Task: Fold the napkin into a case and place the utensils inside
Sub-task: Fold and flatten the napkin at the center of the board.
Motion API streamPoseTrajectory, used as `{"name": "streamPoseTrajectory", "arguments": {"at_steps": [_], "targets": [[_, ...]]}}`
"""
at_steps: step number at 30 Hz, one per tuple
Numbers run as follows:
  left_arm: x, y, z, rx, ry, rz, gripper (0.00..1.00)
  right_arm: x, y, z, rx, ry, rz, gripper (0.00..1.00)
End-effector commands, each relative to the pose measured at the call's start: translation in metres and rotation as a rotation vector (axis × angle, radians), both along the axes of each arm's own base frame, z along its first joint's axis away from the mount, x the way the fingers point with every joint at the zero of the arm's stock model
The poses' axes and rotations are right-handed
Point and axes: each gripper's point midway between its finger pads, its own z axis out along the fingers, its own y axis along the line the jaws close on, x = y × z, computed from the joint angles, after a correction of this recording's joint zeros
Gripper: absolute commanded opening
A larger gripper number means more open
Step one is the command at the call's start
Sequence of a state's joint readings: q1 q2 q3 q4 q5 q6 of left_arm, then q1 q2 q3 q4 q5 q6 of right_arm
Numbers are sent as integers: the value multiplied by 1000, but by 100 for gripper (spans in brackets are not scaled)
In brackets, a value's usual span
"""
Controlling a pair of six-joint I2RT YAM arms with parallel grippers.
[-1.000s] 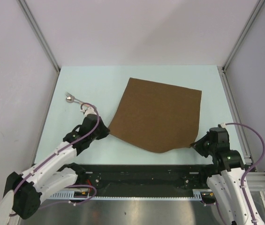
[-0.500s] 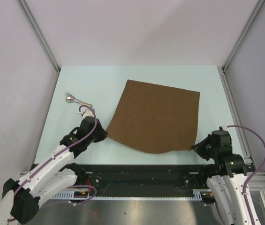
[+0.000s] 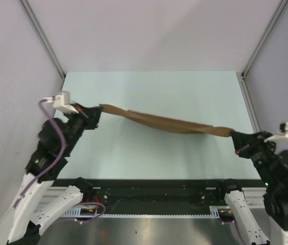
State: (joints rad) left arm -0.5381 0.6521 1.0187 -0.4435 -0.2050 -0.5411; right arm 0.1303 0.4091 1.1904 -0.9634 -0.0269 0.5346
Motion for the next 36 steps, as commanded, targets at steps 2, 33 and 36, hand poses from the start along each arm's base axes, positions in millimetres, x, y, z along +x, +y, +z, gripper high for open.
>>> {"name": "streamPoseTrajectory", "arguments": {"at_steps": [2, 33, 36], "targets": [[-27, 29, 103, -23, -280, 43, 0, -41, -7, 90, -143, -333, 40, 0], [330, -109, -87, 39, 35, 4, 0, 312, -102, -104, -151, 179, -217, 0], [356, -122, -123, 26, 88, -21, 0, 347, -98, -142, -119, 251, -146, 0]]}}
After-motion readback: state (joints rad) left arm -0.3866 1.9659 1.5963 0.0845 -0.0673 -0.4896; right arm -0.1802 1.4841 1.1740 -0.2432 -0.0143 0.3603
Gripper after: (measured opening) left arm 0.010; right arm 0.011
